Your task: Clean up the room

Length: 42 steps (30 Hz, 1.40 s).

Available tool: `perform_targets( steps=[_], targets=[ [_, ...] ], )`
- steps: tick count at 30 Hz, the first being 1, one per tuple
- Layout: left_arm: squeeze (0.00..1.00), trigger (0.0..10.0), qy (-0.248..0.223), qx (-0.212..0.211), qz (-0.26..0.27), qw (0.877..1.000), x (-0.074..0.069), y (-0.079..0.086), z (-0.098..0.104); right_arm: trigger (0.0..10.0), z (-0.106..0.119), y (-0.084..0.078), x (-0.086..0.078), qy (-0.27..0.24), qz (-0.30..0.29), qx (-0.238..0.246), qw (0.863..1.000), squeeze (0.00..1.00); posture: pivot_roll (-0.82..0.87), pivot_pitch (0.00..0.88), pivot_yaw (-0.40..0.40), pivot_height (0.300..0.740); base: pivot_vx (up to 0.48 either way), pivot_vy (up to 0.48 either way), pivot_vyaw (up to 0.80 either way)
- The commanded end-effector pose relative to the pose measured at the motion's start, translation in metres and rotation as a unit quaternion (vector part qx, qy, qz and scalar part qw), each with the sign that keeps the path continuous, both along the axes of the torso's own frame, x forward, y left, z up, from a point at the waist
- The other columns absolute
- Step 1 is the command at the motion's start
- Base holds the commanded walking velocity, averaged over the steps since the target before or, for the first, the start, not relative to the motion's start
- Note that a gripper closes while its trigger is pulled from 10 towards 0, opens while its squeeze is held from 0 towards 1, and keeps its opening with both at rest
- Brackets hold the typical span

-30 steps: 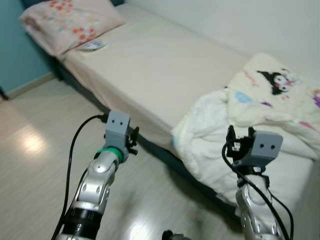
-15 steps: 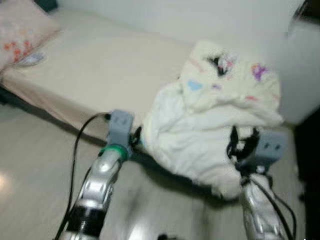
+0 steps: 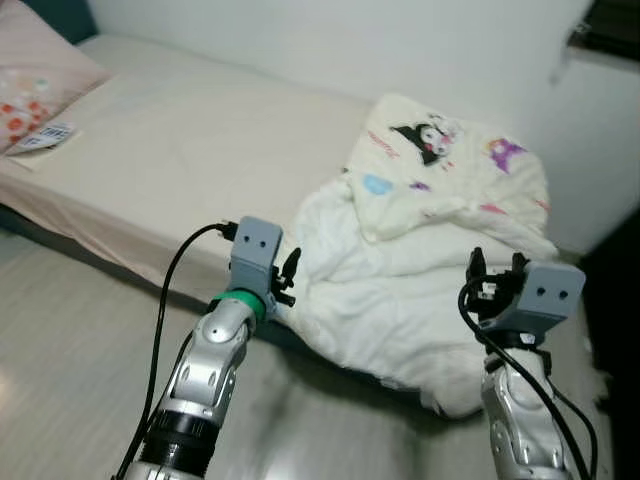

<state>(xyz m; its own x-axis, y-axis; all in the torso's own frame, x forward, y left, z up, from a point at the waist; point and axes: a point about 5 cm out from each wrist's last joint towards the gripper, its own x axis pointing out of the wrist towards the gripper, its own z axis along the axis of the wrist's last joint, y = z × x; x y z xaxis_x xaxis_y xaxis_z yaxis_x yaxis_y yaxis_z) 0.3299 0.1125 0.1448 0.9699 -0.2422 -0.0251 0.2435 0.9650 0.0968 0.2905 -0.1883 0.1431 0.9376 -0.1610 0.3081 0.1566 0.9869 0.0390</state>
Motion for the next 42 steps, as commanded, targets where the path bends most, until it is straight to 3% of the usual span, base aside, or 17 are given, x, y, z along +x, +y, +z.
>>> perform_targets(
  steps=[1, 18, 42],
  targets=[
    [0.0, 10.0, 0.011, 0.001, -0.001, 1.0, -0.0011, -0.0021, -0.0058, 10.0, -0.0074, -0.0087, -0.0046, 0.015, -0.016, 0.0, 1.0, 0.0, -0.02, 0.101, 0.011, 0.716, 0.454, 0.0, -0.78],
    [0.0, 10.0, 0.011, -0.007, -0.004, 1.0, -0.0017, -0.003, -0.0055, 10.0, -0.0072, -0.0088, -0.0032, 0.019, -0.021, -0.017, 0.999, 0.0, -0.02, 0.101, 0.009, 0.716, 0.021, 0.0, -0.05],
    [0.0, 10.0, 0.015, -0.003, -0.007, 1.0, -0.0031, -0.0027, -0.0084, 10.0, -0.0097, -0.0082, -0.004, 0.02, -0.02, -0.009, 1.0, 0.0, -0.02, 0.097, 0.011, 0.606, 0.0, 0.0, 0.0]
  ],
)
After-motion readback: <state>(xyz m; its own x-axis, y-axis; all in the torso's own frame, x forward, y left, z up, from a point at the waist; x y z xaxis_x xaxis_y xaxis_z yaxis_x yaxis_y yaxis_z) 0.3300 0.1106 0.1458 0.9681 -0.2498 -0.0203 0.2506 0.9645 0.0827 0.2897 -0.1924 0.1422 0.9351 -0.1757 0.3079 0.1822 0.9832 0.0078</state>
